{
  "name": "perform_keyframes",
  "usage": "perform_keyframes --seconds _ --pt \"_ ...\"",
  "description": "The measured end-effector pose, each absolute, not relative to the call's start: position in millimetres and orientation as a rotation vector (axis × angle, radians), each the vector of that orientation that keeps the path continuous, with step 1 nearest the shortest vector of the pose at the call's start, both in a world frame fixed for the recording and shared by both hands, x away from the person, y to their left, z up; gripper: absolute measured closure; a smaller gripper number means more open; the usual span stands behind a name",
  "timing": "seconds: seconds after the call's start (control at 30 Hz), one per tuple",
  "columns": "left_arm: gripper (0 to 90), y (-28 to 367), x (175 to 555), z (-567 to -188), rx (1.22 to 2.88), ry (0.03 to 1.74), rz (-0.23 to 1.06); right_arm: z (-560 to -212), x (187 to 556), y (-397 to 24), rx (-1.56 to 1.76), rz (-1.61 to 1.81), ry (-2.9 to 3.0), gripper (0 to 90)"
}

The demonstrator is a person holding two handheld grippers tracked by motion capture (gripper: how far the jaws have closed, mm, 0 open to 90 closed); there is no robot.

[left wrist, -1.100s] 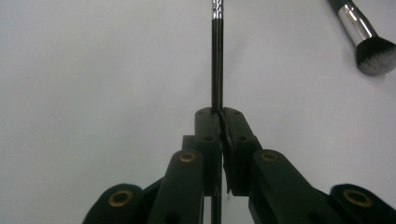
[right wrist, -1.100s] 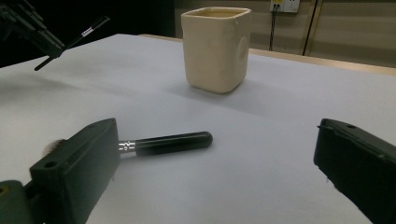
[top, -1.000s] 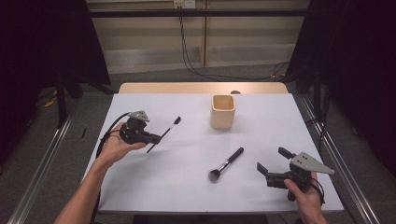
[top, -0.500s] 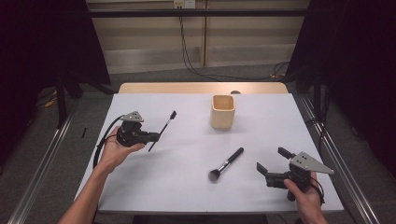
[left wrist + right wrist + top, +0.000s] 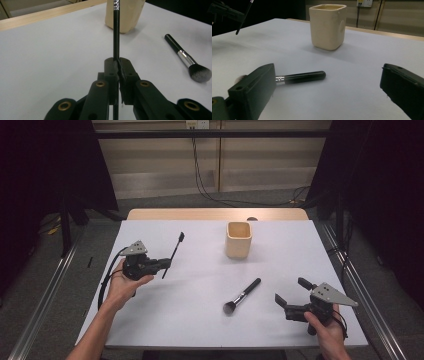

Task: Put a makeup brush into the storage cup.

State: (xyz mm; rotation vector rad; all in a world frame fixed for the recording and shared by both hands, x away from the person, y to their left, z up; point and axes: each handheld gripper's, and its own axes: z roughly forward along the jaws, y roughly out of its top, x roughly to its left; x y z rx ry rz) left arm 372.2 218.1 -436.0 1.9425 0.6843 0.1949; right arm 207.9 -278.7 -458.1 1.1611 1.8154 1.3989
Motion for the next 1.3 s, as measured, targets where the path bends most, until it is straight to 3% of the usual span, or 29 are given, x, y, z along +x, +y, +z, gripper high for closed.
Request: perform_keyframes --seconds 0.53,0.73,1.3 --pt "85.7 216.7 349.2 -435.3 1.835 0.670 0.239 -458.3 208.0 -277.6 1.162 1.409 1.815 0.2" --pt "85.7 215.2 340.6 -436.5 1.777 0.679 0.185 -458.1 209.1 -276.7 1.161 1.423 1.814 0.2" --pt "85.7 198.2 318.1 -438.1 1.802 0.633 0.155 -450.6 212.7 -263.4 1.096 1.501 1.836 0.1"
